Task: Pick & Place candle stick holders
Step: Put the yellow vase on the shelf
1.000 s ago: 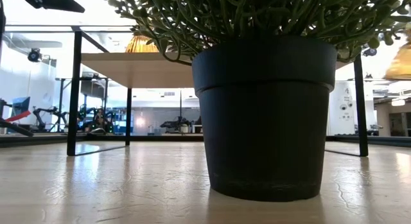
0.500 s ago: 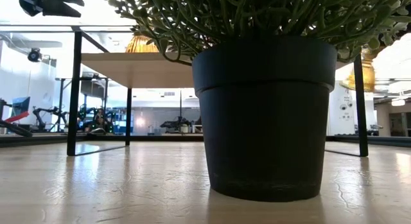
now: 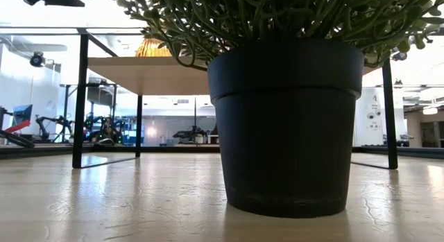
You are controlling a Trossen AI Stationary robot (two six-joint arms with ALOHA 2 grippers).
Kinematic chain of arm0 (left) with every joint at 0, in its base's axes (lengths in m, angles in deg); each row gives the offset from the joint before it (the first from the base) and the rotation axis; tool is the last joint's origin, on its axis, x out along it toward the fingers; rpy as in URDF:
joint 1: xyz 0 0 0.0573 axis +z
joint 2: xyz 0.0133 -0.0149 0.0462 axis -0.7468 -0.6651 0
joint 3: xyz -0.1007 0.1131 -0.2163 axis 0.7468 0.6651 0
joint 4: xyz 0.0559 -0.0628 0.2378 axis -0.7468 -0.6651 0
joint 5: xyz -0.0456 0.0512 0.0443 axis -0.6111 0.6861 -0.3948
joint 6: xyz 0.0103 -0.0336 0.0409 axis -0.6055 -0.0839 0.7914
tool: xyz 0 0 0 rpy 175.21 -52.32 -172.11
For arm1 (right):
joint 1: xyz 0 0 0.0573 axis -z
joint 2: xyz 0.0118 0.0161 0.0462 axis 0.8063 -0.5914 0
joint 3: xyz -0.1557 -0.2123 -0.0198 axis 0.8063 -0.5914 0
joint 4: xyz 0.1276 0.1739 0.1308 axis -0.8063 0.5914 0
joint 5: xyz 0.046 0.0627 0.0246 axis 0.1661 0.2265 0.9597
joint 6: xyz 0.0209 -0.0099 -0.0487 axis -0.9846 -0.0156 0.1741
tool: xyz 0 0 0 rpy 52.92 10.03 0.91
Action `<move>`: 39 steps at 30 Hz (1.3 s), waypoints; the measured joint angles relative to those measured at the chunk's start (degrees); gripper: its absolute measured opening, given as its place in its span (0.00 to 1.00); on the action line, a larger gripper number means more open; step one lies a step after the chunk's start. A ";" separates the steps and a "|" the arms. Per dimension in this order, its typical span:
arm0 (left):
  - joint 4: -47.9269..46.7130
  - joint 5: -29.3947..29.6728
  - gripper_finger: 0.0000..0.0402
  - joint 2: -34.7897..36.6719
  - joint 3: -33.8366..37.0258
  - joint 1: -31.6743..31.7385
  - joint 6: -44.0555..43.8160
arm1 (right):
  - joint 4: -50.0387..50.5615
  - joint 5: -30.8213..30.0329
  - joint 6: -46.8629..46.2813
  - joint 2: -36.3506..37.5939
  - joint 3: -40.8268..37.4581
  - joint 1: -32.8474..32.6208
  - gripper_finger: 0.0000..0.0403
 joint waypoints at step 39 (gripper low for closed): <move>22.42 -15.89 0.66 -10.47 -2.67 29.86 24.22 | -22.17 22.95 38.93 -33.32 21.70 40.88 0.05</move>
